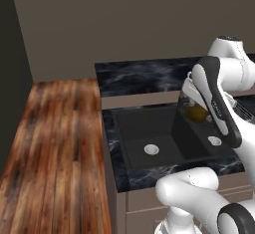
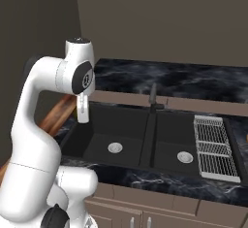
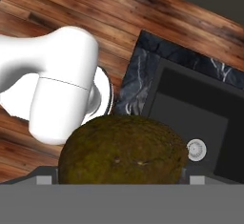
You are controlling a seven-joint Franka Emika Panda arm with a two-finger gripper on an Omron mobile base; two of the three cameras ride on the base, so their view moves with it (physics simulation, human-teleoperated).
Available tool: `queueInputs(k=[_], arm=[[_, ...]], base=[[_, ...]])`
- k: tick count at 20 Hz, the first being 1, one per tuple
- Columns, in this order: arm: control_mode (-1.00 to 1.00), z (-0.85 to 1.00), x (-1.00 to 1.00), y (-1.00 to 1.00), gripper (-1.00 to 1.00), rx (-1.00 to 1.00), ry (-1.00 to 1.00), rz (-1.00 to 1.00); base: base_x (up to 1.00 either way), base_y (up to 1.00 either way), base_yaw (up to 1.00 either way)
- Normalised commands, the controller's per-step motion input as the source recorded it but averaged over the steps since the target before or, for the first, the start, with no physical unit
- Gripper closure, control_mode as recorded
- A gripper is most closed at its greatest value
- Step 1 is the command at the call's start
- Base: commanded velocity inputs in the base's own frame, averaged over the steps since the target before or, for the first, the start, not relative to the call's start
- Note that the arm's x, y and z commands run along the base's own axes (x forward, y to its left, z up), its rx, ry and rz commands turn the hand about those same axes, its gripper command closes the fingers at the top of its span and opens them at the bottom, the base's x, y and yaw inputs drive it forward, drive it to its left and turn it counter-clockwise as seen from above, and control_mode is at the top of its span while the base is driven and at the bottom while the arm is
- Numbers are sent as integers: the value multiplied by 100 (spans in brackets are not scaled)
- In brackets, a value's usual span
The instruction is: Pick the eggplants from the cabinet and place them in one bowl. Pick the avocado from the sink and place it in the other bowl.
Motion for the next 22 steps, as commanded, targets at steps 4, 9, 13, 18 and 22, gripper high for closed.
queueInputs(k=[4, 9, 13, 18, 22], arm=[[100, 0, 0, 0, 100, 0, 0, 0], [100, 0, 0, 0, 100, 0, 0, 0], [100, 0, 0, 0, 100, 0, 0, 0], [100, 0, 0, 0, 100, 0, 0, 0], [100, 0, 0, 0, 100, 0, 0, 0]], base=[[-10, 13, 1], [0, -37, 1], [0, -89, -8], [-1, -94, -4], [0, -100, -1]])
